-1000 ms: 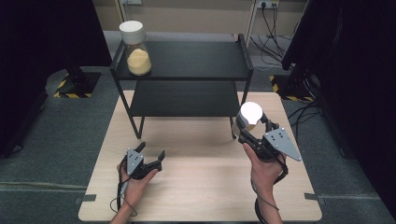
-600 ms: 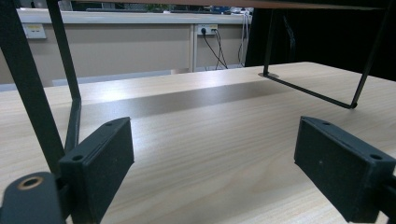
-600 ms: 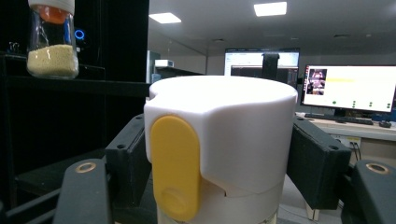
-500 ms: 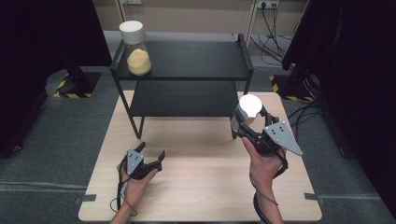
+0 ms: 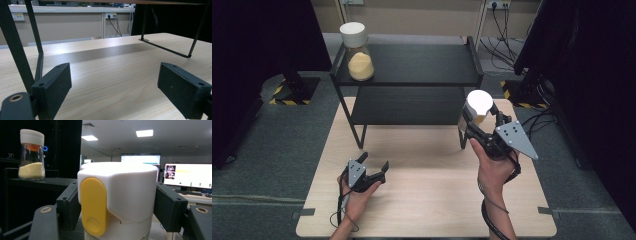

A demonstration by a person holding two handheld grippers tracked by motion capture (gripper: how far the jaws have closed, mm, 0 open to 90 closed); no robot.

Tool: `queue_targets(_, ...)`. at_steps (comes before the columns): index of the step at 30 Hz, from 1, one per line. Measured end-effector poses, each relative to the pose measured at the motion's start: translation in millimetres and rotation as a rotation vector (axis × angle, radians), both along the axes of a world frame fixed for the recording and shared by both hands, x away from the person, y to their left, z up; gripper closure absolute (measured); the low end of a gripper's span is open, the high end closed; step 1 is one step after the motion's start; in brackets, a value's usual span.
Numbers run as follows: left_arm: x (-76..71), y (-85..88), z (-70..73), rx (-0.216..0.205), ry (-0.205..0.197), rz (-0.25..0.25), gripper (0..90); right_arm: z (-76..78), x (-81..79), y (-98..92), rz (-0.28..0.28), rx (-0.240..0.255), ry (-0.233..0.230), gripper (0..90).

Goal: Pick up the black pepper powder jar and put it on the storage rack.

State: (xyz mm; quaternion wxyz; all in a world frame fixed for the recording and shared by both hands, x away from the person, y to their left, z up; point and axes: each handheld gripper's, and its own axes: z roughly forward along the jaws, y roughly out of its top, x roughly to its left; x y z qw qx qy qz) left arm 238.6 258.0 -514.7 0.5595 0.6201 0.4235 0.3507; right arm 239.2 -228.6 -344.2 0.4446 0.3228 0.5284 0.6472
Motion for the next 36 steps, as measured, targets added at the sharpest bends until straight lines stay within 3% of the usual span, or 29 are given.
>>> queue_targets(36, 0.2, 0.0, 0.9, 0.002, 0.005, 0.001, 11.5, 38.4, 21.8, 12.0, 0.001, 0.023, -0.036, 30.9)
